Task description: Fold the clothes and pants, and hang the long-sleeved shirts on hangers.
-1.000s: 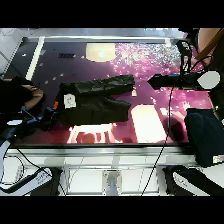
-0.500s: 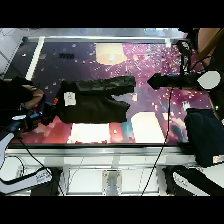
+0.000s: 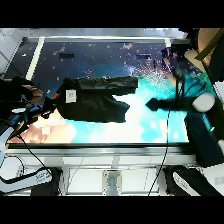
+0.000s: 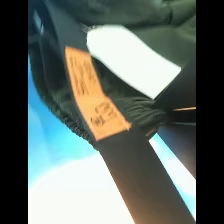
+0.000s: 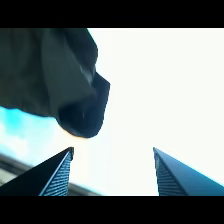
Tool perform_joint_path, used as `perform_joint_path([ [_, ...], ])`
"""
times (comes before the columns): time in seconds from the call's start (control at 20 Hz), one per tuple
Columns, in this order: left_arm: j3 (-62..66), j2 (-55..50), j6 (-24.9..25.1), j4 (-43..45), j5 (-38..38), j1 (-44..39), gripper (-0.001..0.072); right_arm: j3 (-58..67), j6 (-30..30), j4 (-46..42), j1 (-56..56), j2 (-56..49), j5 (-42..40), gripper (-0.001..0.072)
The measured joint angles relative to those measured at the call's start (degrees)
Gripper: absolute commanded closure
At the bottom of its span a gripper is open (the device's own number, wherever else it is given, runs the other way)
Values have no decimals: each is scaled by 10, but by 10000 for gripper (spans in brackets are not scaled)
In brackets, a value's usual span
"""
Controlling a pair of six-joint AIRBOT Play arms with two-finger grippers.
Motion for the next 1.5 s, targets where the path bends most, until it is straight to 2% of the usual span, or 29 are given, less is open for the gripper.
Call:
perform_joint_path([
  [0.1,2,16,3,0,-4,0,669,-103,-25,86,1,15,-53,159],
  [0.3,3,35,5,-1,-8,-1,669,-180,-148,231,23,-24,-126,154],
  [0.5,3,41,5,-1,-15,-1,669,-141,-229,281,89,-137,-148,155],
  [0.75,3,43,5,-1,-24,-1,669,-31,-278,295,149,-276,-179,185],
  [0.8,3,43,5,-1,-24,-1,669,-11,-283,292,153,-296,-186,386],
  [0.85,3,43,5,-1,-25,-1,669,9,-287,289,156,-312,-188,701],
  [1.0,3,46,14,-1,-26,-1,670,60,-292,282,154,-339,-194,703],
  [1.2,3,86,37,2,-32,-1,671,141,-289,269,119,-300,-139,704],
  [1.35,3,131,43,20,-70,-1,671,231,-237,230,82,-235,-82,705],
  [1.5,3,160,46,40,-136,-4,671,309,-155,143,63,-198,-8,705],
])
